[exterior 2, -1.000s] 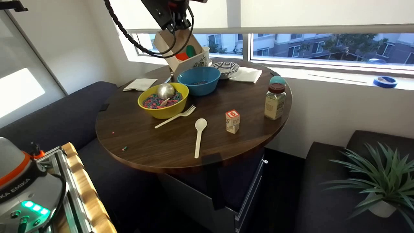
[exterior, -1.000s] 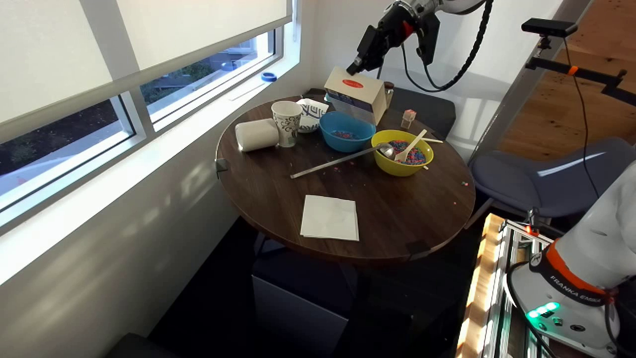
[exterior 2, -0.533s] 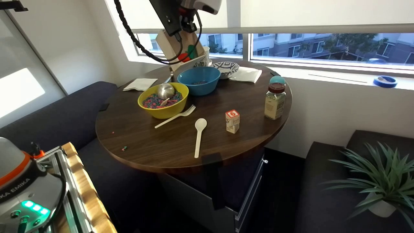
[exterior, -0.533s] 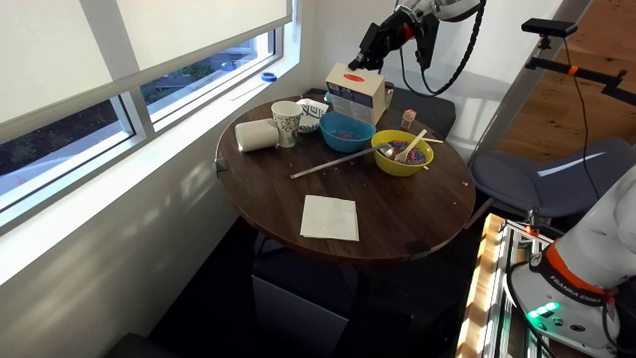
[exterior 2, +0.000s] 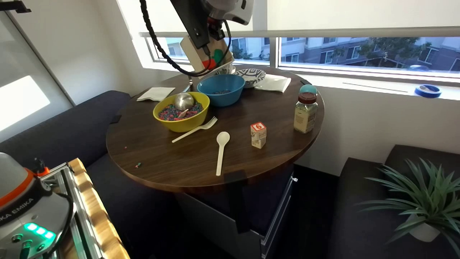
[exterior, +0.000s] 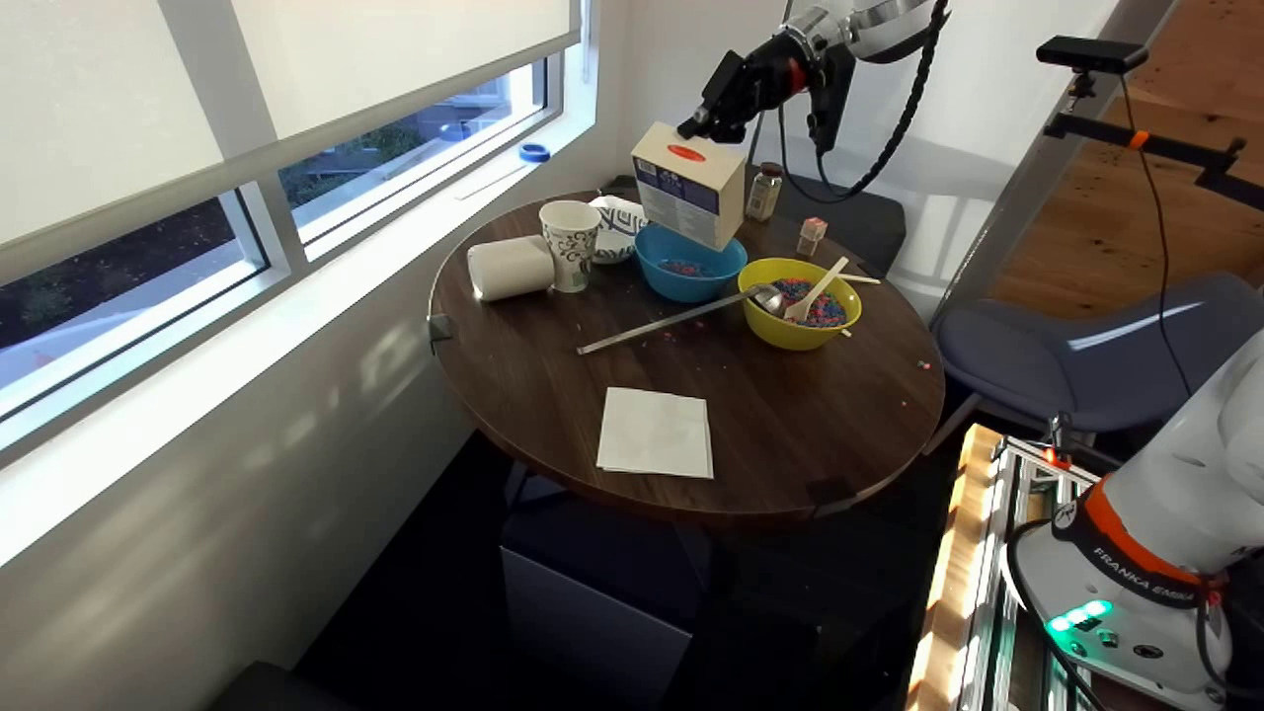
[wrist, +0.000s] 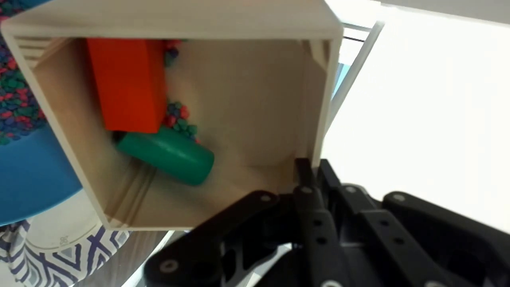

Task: Spill the contents of the box into the blue bowl

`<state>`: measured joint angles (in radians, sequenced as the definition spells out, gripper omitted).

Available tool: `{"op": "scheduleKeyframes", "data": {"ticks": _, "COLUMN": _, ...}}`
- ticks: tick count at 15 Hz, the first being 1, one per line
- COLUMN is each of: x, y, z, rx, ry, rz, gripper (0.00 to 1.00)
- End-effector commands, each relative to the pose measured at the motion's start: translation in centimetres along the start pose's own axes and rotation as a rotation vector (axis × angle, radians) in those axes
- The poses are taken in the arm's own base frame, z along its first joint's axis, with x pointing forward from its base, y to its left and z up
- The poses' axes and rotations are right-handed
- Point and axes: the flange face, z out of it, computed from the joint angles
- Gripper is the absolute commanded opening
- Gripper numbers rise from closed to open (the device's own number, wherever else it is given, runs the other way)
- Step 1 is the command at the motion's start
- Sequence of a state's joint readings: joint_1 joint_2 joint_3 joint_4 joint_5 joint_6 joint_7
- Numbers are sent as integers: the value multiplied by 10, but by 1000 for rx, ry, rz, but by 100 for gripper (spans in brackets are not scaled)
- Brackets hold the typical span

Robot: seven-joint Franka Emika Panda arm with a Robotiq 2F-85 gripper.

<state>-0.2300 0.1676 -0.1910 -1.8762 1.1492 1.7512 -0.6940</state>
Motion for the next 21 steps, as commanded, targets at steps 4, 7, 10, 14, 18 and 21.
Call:
{"op": "scheduleKeyframes", "data": {"ticks": 4, "x": -18, "y": -14, "z": 7, "rx": 34, "ry": 18, "rz": -177, "gripper": 6}}
{"op": "scheduleKeyframes", "data": {"ticks": 7, "x": -36, "y": -19, "z": 8, "rx": 28, "ry": 12, "rz": -290, "gripper": 6}}
{"op": "scheduleKeyframes", "data": {"ticks": 10, "x": -50, "y": -24, "z": 3, "rx": 58, "ry": 41, "rz": -376, "gripper": 6}}
{"op": "scheduleKeyframes", "data": {"ticks": 14, "x": -55, "y": -30, "z": -17, "rx": 101, "ry": 115, "rz": -429, "gripper": 6}}
{"op": "scheduleKeyframes", "data": {"ticks": 18, "x": -52, "y": -19, "z": -32, "rx": 144, "ry": 163, "rz": -424, "gripper": 6}}
{"op": "scheduleKeyframes", "data": {"ticks": 21, "x": -50, "y": -18, "z": -31, "rx": 134, "ry": 114, "rz": -403, "gripper": 7}}
